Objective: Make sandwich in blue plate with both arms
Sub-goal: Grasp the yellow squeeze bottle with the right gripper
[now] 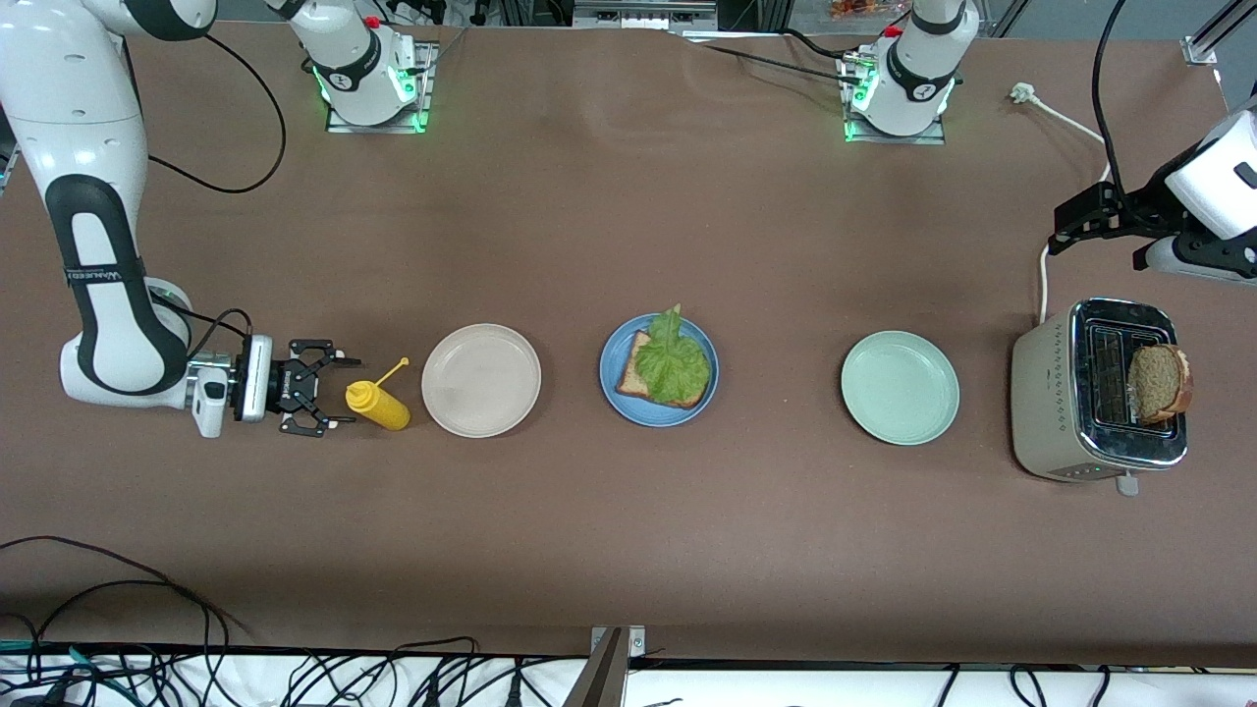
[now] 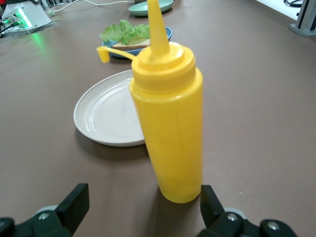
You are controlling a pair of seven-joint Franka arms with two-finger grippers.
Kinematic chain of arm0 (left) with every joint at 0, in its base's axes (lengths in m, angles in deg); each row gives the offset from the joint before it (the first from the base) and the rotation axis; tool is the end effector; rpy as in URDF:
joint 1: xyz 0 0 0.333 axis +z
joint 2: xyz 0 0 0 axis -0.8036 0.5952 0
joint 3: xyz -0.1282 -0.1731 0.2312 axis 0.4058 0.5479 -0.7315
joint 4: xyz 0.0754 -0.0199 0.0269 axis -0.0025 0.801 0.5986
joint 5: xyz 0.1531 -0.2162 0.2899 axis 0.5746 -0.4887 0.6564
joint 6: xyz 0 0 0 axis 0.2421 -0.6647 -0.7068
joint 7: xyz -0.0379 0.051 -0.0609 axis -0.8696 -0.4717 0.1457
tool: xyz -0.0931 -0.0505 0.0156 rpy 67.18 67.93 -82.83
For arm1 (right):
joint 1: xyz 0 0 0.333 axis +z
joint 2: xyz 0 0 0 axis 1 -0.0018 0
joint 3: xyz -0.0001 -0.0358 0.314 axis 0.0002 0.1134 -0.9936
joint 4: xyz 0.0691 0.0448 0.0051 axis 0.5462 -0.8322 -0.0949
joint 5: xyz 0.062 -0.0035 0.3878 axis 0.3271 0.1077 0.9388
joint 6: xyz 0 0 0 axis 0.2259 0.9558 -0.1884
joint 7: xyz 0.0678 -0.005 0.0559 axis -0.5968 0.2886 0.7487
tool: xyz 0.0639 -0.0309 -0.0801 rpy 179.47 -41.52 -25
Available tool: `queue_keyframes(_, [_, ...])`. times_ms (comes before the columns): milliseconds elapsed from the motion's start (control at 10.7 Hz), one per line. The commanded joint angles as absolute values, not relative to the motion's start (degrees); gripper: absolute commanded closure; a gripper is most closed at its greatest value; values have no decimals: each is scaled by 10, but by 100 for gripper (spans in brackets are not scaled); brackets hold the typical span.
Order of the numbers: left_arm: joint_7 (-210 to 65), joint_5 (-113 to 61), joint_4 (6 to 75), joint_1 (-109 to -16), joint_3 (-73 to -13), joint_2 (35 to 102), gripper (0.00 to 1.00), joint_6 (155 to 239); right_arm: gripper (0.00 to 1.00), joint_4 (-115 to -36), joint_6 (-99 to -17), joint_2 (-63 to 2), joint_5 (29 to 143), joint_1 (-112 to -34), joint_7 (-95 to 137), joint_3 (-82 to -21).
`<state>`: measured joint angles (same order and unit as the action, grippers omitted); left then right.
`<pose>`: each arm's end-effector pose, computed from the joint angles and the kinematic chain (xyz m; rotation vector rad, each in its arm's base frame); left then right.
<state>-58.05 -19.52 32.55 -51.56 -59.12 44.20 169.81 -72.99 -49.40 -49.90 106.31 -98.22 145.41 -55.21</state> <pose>0.5590 -0.0080 0.5996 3.0849 -0.2249 -0.0756 0.6345 -0.0435 0.1525 -1.6741 -1.5467 -0.7263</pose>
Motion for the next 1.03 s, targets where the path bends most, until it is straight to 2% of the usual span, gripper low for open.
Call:
queue_keyframes(0, [-585, -186, 324, -512, -588, 437, 0, 1697, 0, -706, -509, -529, 1096, -979, 1484, -556])
queue_keyframes(560, [-585, -186, 324, -512, -588, 437, 0, 1697, 0, -694, -538, -548, 1151, -946, 1477, -557])
queue_keyframes(653, [-585, -186, 324, -512, -588, 437, 0, 1697, 11, -694, -539, -548, 1157, -945, 1476, -558])
queue_keyframes(933, [-585, -186, 324, -512, -588, 437, 0, 1696, 84, -684, -540, -548, 1156, -940, 1460, -558])
